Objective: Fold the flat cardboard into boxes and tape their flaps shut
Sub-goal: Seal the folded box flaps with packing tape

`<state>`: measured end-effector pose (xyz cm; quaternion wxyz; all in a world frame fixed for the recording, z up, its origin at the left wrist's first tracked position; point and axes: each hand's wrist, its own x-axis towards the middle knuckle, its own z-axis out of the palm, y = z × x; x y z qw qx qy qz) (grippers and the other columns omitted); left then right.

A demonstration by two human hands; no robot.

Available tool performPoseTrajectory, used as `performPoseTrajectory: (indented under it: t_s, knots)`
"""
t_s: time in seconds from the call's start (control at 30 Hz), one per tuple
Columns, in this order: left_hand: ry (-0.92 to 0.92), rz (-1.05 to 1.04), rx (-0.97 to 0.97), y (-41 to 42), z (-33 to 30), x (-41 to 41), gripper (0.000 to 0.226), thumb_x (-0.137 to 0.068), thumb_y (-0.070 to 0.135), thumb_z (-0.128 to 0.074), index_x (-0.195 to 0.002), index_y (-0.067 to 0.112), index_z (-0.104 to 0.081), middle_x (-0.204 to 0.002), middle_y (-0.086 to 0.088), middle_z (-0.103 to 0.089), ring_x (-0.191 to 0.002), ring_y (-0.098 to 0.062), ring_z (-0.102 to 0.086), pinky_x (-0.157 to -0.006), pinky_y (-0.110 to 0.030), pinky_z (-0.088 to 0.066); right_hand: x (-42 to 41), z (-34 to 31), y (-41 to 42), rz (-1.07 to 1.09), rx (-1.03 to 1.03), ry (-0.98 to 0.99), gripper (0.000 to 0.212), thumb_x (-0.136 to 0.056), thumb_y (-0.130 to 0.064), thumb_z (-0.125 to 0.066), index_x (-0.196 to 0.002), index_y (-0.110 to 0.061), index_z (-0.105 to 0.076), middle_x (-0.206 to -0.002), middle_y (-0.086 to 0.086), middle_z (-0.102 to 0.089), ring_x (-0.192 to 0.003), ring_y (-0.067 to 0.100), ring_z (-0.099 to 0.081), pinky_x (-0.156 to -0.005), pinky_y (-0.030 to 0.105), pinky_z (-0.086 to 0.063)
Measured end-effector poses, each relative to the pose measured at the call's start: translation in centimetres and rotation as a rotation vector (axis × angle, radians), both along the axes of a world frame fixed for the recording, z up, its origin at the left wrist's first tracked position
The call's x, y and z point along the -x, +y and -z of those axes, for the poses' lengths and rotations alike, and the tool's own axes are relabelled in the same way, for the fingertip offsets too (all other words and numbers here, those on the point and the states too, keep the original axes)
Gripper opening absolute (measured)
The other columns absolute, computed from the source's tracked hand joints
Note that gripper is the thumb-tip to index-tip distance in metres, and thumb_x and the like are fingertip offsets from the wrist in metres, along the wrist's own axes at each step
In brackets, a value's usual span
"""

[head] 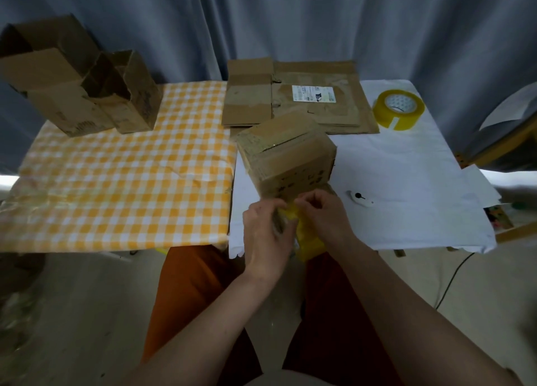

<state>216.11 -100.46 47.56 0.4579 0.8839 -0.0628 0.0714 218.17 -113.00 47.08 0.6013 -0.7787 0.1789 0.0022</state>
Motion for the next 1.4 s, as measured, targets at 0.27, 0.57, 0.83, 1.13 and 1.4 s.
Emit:
performPoseTrajectory:
  t_s: [0.27, 0.57, 0.83, 1.13, 1.4]
  knots:
    - [0.16, -0.02, 0.03, -0.8, -0.7, -1.5, 0.029, -0.084, 0.016, -0.071, -0.113, 0.022, -0.07, -0.088, 0.017, -0.055, -0.101, -0.017, -0.055, -0.086, -0.03, -0.047, 0.1, 0.1, -0.4, -0.048, 0.037, -0.01, 0.009, -0.091, -0.019, -0.057, -0.092, -0.013, -0.063, -0.098, 0.004, -0.062, -0.091, 0.014, -0.057, -0.072, 0.023, -0.04]
    - [0.347, -0.095, 0.208, -1.0, -1.1, -2.0, 0.015, -0.085, 0.013, -0.072, -0.099, 0.012, -0.076, -0.084, -0.001, -0.071, -0.074, -0.014, -0.064, -0.076, -0.027, -0.055, 0.7, 0.3, -0.2, -0.097, 0.11, -0.128, 0.009, -0.093, -0.012, -0.051, -0.092, -0.011, -0.06, -0.101, 0.004, -0.056, -0.092, 0.014, -0.053, -0.071, 0.014, -0.039]
    - [0.266, -0.082, -0.025, -0.9, -1.3, -2.8, 0.009, -0.09, 0.011, -0.063, -0.084, 0.009, -0.069, -0.099, -0.007, -0.059, -0.09, -0.014, -0.056, -0.076, -0.016, -0.043, 1.6, 0.1, -0.6, -0.198, 0.239, -0.268, 0.024, -0.094, -0.004, -0.047, -0.114, -0.012, -0.058, -0.104, -0.001, -0.06, -0.092, 0.007, -0.055, -0.076, 0.017, -0.04]
    - [0.35, -0.036, 0.187, -1.5, -1.1, -3.0, 0.01, -0.091, 0.012, -0.062, -0.082, 0.015, -0.064, -0.085, 0.001, -0.062, -0.083, -0.013, -0.058, -0.073, -0.022, -0.046, 1.5, -1.2, -2.3, -0.376, 0.176, 0.007, 0.054, -0.092, -0.022, -0.059, -0.141, -0.03, -0.037, -0.131, -0.001, -0.051, -0.114, 0.014, -0.05, -0.096, 0.032, -0.043]
    - [0.037, 0.193, 0.019, -2.9, -2.2, -3.5, 0.041, -0.091, 0.0, -0.056, -0.129, 0.015, -0.056, -0.125, -0.002, -0.051, -0.116, -0.019, -0.051, -0.095, -0.021, -0.043, 1.6, -2.4, -7.2, -0.031, 0.359, -0.086, 0.009, -0.087, -0.012, -0.063, -0.091, -0.02, -0.066, -0.08, 0.0, -0.06, -0.077, 0.02, -0.055, -0.068, 0.027, -0.039]
